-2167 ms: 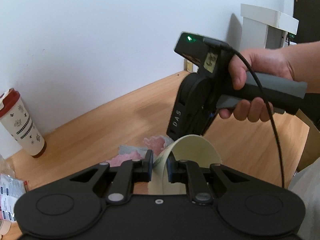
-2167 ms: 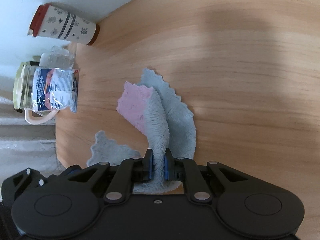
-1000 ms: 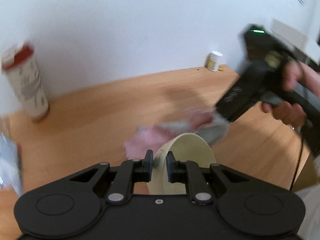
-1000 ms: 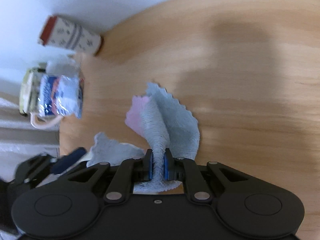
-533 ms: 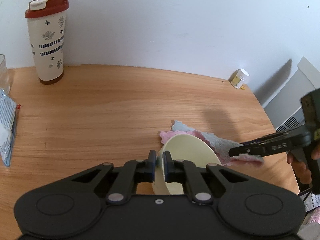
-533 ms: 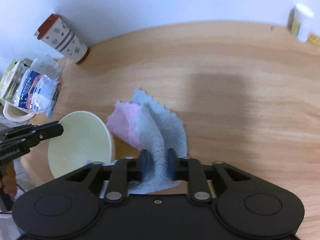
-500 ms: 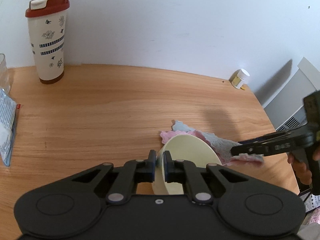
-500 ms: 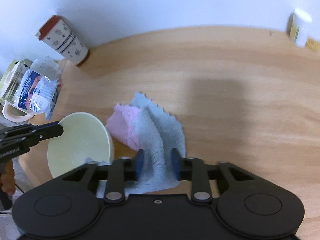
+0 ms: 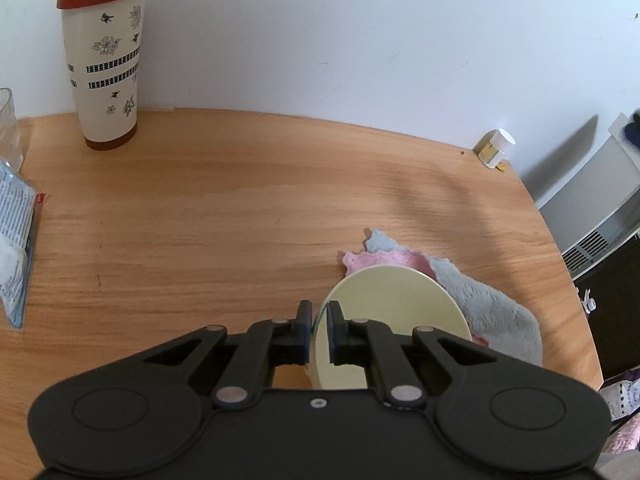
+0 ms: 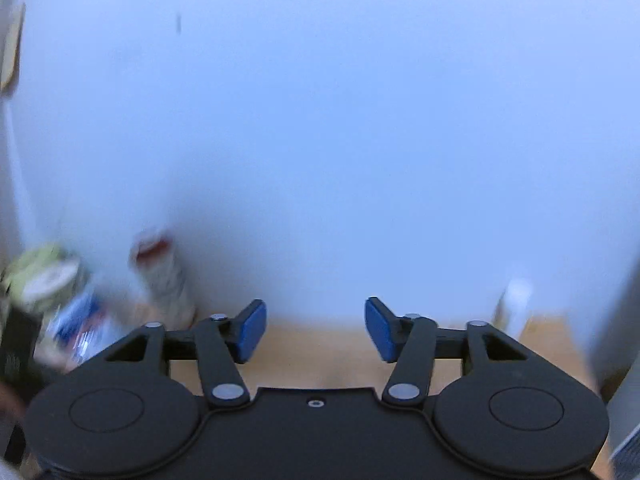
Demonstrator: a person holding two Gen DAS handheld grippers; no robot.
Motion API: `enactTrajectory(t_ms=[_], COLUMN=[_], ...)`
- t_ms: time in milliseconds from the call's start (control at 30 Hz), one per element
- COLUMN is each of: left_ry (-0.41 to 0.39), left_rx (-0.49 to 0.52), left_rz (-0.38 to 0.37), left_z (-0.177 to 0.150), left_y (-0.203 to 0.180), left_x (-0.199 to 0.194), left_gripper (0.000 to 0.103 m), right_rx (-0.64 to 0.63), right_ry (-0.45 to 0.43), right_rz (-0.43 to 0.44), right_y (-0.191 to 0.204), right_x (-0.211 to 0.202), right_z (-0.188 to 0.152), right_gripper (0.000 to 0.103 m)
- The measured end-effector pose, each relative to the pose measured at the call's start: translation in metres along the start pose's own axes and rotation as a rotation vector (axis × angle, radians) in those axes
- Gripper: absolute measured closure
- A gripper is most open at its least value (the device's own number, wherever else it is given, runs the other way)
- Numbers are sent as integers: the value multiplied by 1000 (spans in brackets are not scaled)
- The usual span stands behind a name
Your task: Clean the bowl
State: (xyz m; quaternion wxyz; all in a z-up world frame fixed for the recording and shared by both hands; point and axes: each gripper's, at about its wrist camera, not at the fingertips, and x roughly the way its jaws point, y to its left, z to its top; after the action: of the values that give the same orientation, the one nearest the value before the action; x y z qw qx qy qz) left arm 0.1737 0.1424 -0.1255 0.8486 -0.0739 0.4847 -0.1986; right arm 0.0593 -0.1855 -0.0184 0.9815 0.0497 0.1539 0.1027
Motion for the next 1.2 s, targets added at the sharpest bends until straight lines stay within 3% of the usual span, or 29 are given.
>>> enactTrajectory(t_ms=[67,133,200,233,467,600,733,1000,1200], left_ry=[2,9,31,41,166,213,253,360,440], left_rx=[-3,5,50,76,262,368,429,503,590], left_rz=[-4,-7,-1,4,6,-1,-60,-108,-96], left_z=[2,3,7,8,18,24,30,40,42], left_y=[0,0,-2,-3,-7,-8,-10,-23,-35], left_x=[0,0,0,1,17,26,33,56,71], left_gripper=[94,85,57,54,52,50,50,50,51], right_rx=[-62,-150,-220,-277,-737,-985,-1237,-1365,-1403], right_ry=[-38,8,88,139,457,582,690,795,824], right_rz=[-34,19,88,140,428,586,739,921,1009], right_y=[5,10,15,18,40,49,56,60,64], right_x=[-4,4,16,24,63,66,72,110,128], right_z=[8,6,-4,-13,-63,-71,-80,-89,-99], right_gripper=[27,27,27,27,29,29,29,29,25])
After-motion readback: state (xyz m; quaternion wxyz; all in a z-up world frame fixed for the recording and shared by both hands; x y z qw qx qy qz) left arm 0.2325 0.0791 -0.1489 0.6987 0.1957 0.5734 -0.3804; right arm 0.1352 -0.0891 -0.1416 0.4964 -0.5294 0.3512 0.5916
